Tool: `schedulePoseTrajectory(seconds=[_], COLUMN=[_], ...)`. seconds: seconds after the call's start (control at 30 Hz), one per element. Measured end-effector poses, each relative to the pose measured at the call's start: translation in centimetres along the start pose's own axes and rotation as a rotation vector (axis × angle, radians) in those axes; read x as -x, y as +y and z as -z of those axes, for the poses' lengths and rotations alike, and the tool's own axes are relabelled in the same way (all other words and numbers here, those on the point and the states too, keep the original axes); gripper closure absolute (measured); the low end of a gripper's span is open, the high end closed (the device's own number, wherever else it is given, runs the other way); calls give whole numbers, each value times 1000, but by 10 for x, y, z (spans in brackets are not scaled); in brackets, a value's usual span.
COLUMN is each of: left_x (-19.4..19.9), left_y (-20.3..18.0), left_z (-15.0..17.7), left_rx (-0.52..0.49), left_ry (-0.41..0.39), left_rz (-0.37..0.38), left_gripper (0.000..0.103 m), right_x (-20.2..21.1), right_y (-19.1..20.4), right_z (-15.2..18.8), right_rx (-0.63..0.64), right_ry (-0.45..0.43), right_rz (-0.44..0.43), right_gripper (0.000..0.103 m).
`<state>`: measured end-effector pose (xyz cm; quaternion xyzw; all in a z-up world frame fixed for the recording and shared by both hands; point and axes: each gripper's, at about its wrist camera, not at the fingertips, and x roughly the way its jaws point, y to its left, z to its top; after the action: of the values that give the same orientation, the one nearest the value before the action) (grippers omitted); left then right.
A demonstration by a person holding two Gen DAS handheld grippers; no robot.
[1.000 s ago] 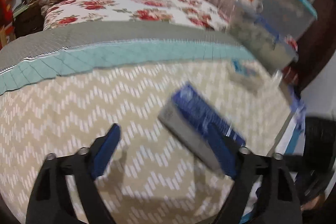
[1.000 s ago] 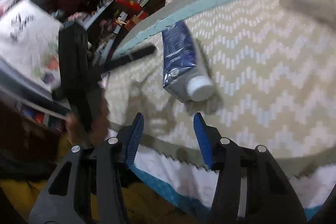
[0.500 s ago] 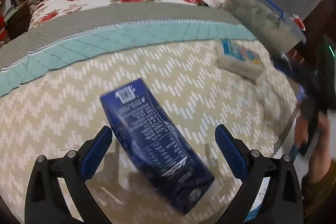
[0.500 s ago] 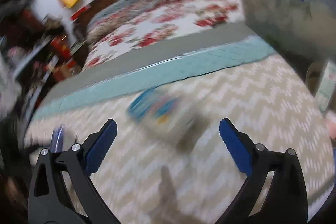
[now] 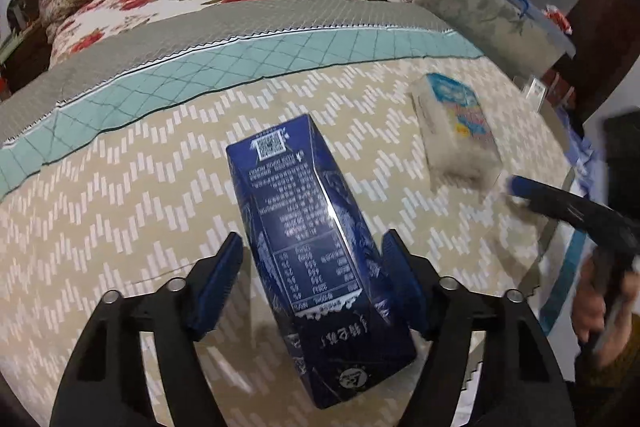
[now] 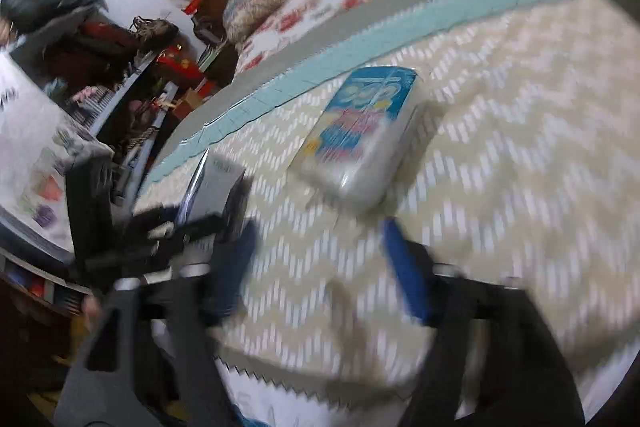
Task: Collect trash
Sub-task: 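Place the open left gripper around the blue milk carton while the right gripper reaches the white tissue pack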
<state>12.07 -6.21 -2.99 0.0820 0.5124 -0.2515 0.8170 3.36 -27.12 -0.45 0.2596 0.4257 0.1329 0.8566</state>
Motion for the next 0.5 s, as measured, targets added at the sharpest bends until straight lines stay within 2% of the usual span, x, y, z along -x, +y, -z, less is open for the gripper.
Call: schedulePoseTrajectory(seconds=[0.03, 0.07, 0.17, 0.3, 0.5], left_x=[-1, -1, 1, 7, 12], left_y=[-1, -3, -4, -2, 4], left_z=[0, 0, 1, 6, 8], left_rx=[-7, -13, 2, 22, 62], left_ry=[-6, -15, -29, -61, -78], left_rz=[-22, -43, -72, -115, -119], left_gripper=[23, 23, 22, 19, 15], right_x=[6, 12, 17, 6, -35], right_y=[5, 9, 11, 5, 13], right_z=[6, 11, 8, -10, -33], right_rx=[15, 27, -8, -88, -93], right_ry=[-39, -83, -152, -172, -143], right_rz=[51, 119, 217, 231, 295], right_gripper=[11, 11, 9, 7, 4])
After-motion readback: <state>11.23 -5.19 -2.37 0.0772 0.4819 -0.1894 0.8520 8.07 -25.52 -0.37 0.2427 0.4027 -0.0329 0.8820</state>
